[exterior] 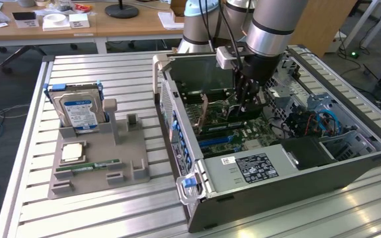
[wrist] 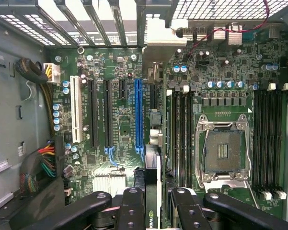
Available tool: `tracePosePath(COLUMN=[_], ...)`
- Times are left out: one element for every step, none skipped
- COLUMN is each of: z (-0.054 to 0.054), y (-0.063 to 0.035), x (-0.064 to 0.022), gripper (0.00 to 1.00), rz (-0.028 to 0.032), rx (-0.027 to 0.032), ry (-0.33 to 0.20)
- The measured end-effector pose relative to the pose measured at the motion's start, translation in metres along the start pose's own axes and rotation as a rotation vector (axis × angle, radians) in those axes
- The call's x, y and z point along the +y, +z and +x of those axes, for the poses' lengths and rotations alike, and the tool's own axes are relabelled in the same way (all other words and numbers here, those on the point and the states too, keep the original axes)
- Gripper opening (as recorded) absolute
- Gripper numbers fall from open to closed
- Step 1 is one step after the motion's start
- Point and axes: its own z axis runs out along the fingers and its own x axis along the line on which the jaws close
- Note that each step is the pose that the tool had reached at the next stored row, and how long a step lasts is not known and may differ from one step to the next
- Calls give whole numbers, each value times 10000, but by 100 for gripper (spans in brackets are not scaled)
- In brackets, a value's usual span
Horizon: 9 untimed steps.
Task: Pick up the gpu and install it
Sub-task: 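Insert the gpu into the slot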
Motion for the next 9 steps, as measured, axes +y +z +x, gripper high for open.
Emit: tracePosePath(z=[0,0,0,0,0,1,5,13,23], y=[0,0,0,0,3,8,12,16,19], x=[0,0,0,0,1,1,2,3,3], gripper=[26,26,26,26,26,26,26,26,26], rz=[1,0,0,0,1,2,2,2,2], rx=[0,-1,-1,-1,-2,-4,-1,-1,-2], ry=[0,0,0,0,0,-2,-6,-15,-27])
